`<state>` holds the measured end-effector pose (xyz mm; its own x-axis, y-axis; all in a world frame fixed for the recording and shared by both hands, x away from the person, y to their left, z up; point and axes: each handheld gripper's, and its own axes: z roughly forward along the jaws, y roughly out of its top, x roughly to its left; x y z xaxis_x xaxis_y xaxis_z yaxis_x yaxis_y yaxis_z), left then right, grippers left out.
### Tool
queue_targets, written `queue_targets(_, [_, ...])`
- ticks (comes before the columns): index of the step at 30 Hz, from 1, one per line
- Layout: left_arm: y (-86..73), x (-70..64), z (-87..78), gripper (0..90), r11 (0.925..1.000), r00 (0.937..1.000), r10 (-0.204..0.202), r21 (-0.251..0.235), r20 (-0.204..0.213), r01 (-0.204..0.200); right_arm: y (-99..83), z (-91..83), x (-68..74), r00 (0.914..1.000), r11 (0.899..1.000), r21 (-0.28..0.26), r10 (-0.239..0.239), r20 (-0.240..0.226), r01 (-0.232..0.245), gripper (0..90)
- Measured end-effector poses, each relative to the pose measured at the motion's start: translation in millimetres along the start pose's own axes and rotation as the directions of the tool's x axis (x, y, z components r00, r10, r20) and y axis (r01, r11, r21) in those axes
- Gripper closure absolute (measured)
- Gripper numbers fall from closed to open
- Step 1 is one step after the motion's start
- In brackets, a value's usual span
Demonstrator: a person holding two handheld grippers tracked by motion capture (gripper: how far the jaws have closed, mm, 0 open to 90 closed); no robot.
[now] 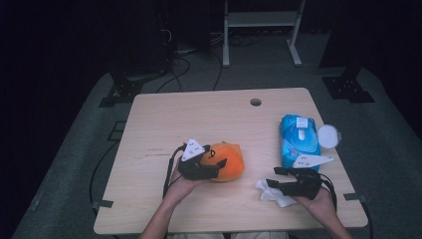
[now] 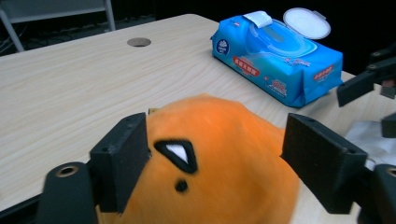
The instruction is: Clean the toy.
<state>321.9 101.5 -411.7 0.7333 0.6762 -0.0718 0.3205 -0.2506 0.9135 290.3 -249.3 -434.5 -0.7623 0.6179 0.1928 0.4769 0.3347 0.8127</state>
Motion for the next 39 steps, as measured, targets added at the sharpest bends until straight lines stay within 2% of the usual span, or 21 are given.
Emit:
queue_targets(7, [-9.3, 5.5, -19.1, 19.0, 0.9998, 0.9996, -0.022, 0.002, -0.020, 0.022, -0.2, -1.1, -0.4, 1.0000, 1.000, -0.005, 0.001, 0.005, -0.001, 38.4])
queue_targets(16, [-26.1, 18.2, -40.2, 17.9, 0.9982, 0.9963, -0.054, 0.023, -0.067, 0.056, -0.3, -3.3, -2.0, 0.9999, 1.000, -0.011, 0.008, 0.010, -0.008, 37.5])
queue_targets(22, [-37.5, 24.9, -50.4, 17.5, 0.9960, 0.9929, -0.077, 0.039, -0.091, 0.081, -0.4, -3.6, -1.8, 0.9998, 1.000, -0.012, 0.013, 0.012, -0.013, 37.0])
queue_targets(28, [-45.4, 30.5, -59.4, 17.2, 0.9932, 0.9879, -0.107, 0.035, -0.113, 0.111, -0.5, -3.2, -2.4, 0.9998, 1.000, -0.010, 0.015, 0.013, -0.015, 36.6])
queue_targets(39, [-58.3, 35.2, -66.5, 15.9, 0.9893, 0.9800, -0.130, 0.046, -0.151, 0.138, -2.4, -2.8, -2.9, 0.9995, 1.000, -0.014, 0.021, 0.024, -0.021, 36.1])
